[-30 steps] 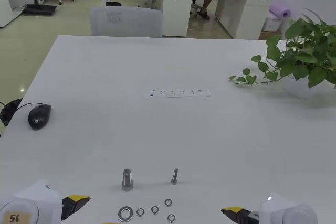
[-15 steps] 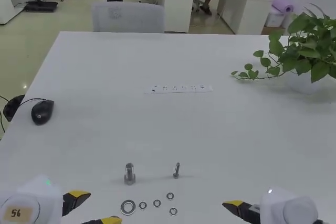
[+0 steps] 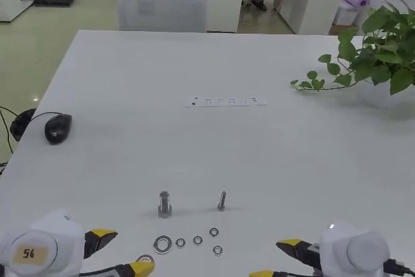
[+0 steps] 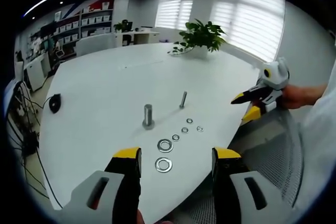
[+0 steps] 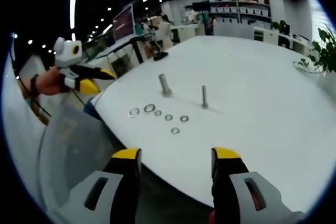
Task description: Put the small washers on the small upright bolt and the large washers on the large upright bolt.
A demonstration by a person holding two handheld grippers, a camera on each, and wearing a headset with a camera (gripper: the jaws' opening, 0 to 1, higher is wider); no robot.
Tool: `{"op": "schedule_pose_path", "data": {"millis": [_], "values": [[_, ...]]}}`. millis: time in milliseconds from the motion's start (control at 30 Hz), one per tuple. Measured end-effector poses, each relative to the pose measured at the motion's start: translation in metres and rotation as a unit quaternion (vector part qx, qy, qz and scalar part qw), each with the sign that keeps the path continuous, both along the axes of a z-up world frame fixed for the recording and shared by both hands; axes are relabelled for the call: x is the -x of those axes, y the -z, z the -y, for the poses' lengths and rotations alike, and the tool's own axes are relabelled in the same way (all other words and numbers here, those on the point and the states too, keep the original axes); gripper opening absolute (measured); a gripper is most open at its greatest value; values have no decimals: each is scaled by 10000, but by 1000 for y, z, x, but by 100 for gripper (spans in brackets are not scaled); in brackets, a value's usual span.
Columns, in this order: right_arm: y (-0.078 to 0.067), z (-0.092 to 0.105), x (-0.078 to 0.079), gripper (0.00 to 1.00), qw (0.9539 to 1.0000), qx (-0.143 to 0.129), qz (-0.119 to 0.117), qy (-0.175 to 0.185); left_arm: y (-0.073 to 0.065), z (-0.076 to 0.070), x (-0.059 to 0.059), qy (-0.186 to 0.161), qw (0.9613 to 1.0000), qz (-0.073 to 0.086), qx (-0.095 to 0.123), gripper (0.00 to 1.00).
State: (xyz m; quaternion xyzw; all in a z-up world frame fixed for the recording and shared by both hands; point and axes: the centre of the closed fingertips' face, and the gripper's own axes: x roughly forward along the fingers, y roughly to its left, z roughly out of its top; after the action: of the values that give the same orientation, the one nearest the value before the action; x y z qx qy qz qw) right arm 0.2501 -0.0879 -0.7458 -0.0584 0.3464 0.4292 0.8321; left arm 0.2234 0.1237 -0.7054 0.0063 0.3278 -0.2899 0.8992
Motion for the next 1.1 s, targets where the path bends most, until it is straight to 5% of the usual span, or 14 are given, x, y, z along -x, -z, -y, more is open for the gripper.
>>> {"op": "schedule_pose_path", "data": {"millis": [300, 433, 600, 700, 967, 1100], "values": [[11, -6, -9, 52, 9992, 263, -29, -292, 2, -7, 10, -124, 9999, -20, 5, 53], [16, -12, -18, 49, 9962, 606, 44, -628, 2, -11, 13, -192, 9998, -26, 22, 53], [24, -18, -31, 40, 9869, 1126, 179, -1143, 3, -12, 14, -278, 9996, -11, 57, 53], [29, -28, -39, 34, 9768, 1416, 286, -1578, 3, -10, 14, -300, 9995, -16, 83, 53], [50, -62, -41, 21, 9630, 1508, 100, -2232, 1, -5, 13, -299, 9995, 38, 118, 52], [68, -69, -35, 20, 9494, 1770, 10, -2595, 1, -7, 15, -358, 9992, 39, 143, 51]]}}
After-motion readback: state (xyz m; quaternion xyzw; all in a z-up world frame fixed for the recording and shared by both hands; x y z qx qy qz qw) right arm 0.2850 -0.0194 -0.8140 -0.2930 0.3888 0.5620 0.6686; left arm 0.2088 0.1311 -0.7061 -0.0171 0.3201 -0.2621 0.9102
